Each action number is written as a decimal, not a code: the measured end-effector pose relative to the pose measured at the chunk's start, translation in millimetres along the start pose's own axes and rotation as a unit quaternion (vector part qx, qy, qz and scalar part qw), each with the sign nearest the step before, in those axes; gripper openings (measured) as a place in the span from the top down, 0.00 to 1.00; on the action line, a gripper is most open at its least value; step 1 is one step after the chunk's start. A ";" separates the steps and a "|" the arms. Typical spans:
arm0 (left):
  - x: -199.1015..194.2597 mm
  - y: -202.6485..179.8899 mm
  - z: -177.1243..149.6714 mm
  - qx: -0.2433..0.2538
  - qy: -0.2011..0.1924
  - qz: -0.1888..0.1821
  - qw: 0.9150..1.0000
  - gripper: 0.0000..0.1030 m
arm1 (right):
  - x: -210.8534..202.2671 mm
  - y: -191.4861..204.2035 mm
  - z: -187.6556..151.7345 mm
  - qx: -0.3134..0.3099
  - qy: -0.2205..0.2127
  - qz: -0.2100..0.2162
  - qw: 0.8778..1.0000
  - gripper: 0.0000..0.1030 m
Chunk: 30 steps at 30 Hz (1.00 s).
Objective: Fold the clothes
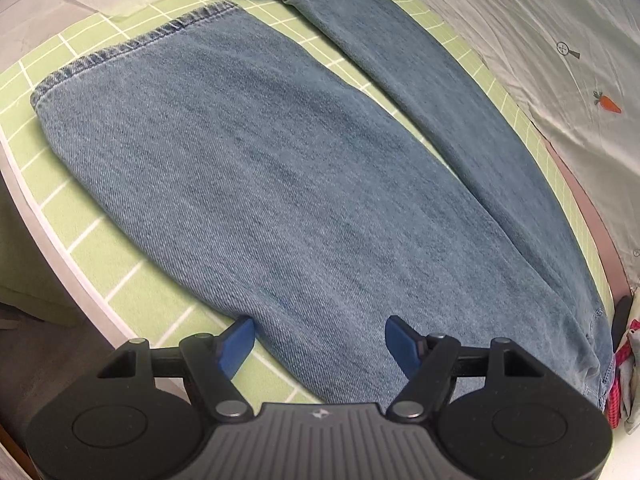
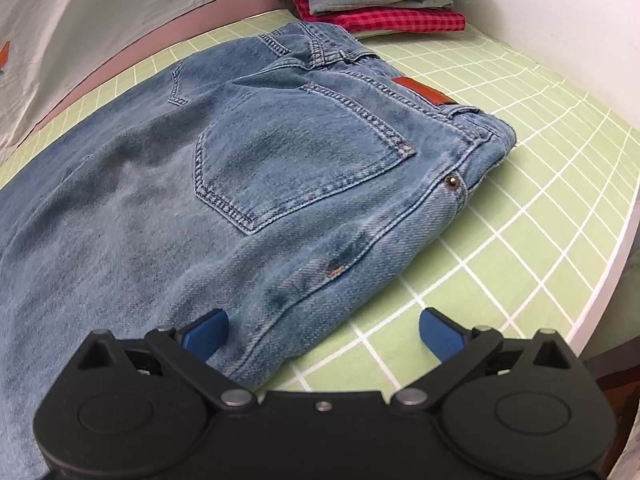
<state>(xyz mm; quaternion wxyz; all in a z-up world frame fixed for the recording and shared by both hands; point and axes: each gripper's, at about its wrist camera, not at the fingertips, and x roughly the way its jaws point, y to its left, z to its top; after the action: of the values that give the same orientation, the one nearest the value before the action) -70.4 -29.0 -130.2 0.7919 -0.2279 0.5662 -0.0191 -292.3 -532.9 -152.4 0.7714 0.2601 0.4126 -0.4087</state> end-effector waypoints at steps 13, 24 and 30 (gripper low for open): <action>-11.0 17.1 20.0 -0.036 -0.036 0.021 0.998 0.29 | 5.4 4.1 5.2 0.007 -0.012 -0.025 1.000 0.00; -28.7 45.7 36.0 -0.058 -0.093 0.084 0.990 0.28 | 11.1 -7.7 17.4 0.058 -0.019 -0.033 0.998 0.00; -33.2 65.5 53.6 -0.094 -0.129 0.117 0.980 0.28 | 14.6 -27.8 26.8 0.112 -0.026 -0.049 0.992 0.02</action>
<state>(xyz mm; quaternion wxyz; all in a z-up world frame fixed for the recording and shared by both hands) -48.7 57.4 -112.1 0.8300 -0.2344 0.4813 0.1563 -299.7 -573.5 -152.5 0.7272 0.3137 0.3558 -0.4962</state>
